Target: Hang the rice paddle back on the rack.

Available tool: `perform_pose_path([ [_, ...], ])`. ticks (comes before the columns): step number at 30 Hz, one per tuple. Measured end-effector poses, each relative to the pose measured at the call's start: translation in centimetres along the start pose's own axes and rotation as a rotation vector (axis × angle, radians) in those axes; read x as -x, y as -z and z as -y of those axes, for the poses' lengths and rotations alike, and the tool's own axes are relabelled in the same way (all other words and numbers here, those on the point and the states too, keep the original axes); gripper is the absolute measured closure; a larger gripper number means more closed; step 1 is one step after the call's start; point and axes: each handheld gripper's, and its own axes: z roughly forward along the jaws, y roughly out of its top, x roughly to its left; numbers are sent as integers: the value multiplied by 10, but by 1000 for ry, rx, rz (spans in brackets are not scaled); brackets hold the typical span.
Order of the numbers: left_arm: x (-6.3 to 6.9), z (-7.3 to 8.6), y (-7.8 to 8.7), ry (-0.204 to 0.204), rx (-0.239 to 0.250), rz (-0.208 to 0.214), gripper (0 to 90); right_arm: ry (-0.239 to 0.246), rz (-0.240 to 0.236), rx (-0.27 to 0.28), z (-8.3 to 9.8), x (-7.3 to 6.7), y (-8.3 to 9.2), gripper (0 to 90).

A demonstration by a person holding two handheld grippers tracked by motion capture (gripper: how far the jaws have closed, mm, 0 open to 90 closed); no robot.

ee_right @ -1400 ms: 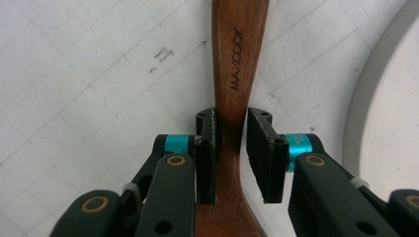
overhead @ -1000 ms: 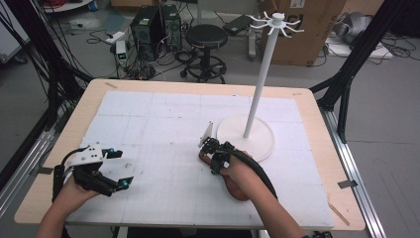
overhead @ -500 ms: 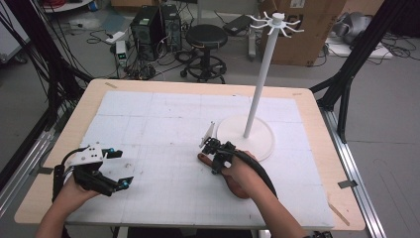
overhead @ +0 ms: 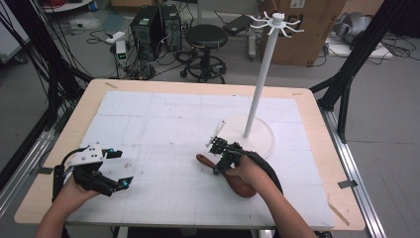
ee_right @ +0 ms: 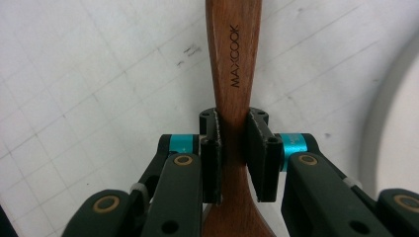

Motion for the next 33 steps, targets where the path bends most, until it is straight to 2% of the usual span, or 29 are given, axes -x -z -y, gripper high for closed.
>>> perform_pose_path([
  [5,0,1,-1,0,-4,-3,17,5,-14,76,9,1,12,777],
  [11,0,1,-1,3,-1,-4,17,33,-24,177,23,-3,26,777],
  [19,0,1,-1,1,-6,-5,17,45,-12,280,41,-7,42,777],
  [23,0,1,-2,2,-9,-5,17,77,-36,318,48,-5,50,777],
  [27,1,1,-2,1,-14,-4,17,62,-40,350,53,-3,57,777],
  [33,1,1,-2,1,-15,-6,17,61,-55,428,62,2,71,778],
])
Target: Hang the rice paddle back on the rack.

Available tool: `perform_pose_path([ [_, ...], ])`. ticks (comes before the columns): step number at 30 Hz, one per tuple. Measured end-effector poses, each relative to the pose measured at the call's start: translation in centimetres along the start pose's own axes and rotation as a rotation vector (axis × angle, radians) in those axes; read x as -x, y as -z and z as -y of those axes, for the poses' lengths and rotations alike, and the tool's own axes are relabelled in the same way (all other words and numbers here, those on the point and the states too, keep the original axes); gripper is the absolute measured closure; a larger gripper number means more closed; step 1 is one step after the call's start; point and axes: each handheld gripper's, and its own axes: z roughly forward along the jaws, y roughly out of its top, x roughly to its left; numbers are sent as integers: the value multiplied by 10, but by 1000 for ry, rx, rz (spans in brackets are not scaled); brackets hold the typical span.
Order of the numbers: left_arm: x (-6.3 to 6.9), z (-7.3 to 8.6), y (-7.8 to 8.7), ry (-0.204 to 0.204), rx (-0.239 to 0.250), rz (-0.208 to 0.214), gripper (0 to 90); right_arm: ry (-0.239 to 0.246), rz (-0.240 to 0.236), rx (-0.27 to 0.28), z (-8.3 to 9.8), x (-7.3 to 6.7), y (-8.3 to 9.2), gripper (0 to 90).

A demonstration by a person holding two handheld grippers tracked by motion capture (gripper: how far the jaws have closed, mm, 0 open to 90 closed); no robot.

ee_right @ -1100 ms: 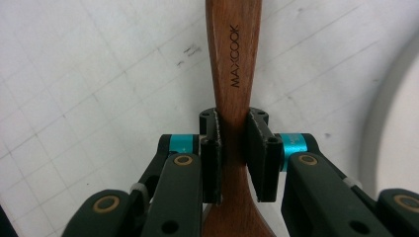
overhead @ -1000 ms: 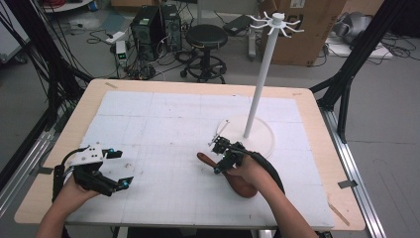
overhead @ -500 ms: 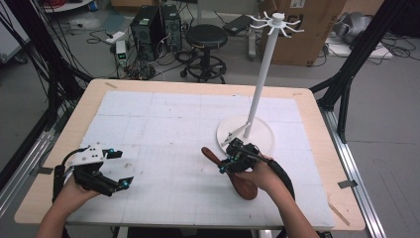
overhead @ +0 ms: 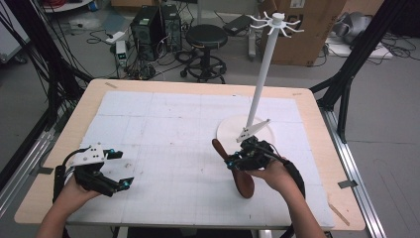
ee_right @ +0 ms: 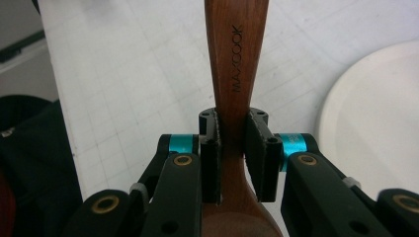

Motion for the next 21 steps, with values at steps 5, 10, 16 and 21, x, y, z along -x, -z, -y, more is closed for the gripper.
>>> perform_pose_path([
  [5,0,0,0,-2,-2,-1,17,-11,-1,57,3,2,13,779],
  [10,0,0,-1,3,1,0,17,-22,5,85,6,2,23,779],
  [16,0,0,-2,0,-4,-1,17,-34,25,129,9,3,34,781],
  [21,0,0,-2,3,-4,-1,17,-42,23,150,11,5,39,781],
])
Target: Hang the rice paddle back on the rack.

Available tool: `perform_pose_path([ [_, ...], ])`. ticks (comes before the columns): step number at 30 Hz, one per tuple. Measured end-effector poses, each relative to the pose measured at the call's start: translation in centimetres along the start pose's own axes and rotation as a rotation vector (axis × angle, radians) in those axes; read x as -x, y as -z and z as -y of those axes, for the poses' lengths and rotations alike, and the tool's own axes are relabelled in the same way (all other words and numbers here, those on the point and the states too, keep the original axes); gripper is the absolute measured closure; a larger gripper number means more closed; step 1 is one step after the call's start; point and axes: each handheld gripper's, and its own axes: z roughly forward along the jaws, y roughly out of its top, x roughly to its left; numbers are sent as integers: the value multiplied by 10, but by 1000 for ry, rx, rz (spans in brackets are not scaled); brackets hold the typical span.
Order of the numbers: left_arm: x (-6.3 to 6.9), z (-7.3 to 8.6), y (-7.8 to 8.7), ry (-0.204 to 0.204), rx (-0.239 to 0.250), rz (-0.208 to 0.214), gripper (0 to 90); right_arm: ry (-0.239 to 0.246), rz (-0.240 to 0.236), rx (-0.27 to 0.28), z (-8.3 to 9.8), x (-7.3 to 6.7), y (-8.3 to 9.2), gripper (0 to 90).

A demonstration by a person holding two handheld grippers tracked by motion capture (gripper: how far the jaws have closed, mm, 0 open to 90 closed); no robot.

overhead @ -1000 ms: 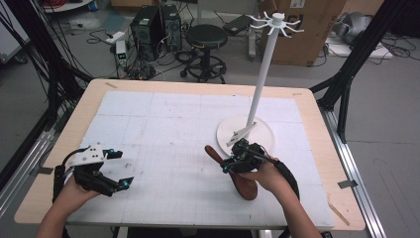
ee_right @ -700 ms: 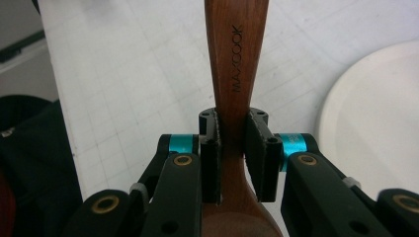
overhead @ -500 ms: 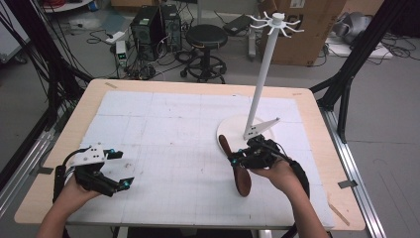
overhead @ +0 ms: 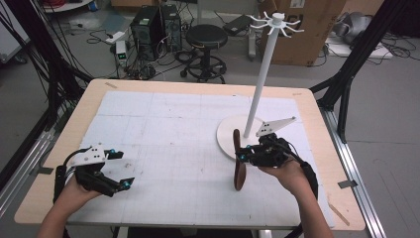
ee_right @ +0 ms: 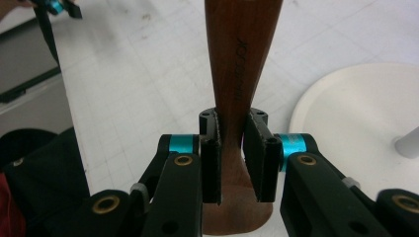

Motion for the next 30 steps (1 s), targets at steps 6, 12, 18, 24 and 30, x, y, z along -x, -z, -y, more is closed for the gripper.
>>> perform_pose_path([
  [6,0,0,0,-3,-4,1,17,-6,-3,25,0,2,6,781],
  [12,0,0,-1,-5,-6,1,17,-8,2,67,-2,4,19,781],
  [18,0,0,-1,-2,-7,2,17,-9,24,114,-7,4,38,781],
  [24,1,0,-2,-2,-6,5,17,-1,46,143,-12,5,54,781],
  [30,1,0,-2,-5,-4,9,17,10,60,160,-19,4,67,780],
])
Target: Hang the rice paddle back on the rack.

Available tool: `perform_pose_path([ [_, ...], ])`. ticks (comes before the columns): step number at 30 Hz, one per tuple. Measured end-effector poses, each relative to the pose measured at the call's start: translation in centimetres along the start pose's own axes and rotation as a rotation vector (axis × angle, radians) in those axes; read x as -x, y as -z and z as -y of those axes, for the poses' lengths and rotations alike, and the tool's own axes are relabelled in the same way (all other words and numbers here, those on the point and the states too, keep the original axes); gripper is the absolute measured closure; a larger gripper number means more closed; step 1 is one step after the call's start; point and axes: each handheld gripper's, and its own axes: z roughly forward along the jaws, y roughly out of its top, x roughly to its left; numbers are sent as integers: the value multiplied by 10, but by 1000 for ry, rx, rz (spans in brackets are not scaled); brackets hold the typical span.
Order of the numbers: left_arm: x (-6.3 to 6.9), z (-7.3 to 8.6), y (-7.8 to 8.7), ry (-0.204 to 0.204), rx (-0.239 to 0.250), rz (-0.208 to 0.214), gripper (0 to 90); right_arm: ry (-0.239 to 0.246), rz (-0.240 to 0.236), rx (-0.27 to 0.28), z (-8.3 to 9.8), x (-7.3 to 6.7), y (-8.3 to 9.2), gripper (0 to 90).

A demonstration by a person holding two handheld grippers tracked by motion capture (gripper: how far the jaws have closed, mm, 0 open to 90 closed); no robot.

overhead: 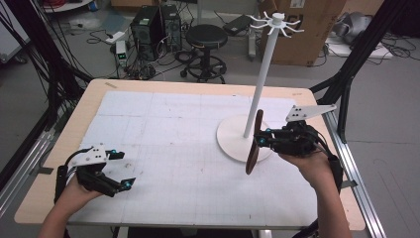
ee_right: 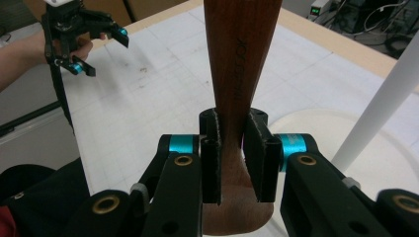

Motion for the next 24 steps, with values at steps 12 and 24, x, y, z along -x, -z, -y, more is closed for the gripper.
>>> perform_pose_path([
  [12,1,0,0,-2,3,2,17,3,30,63,-22,8,27,780],
  [24,0,-1,1,-1,7,4,17,-12,100,106,-48,27,59,780],
])
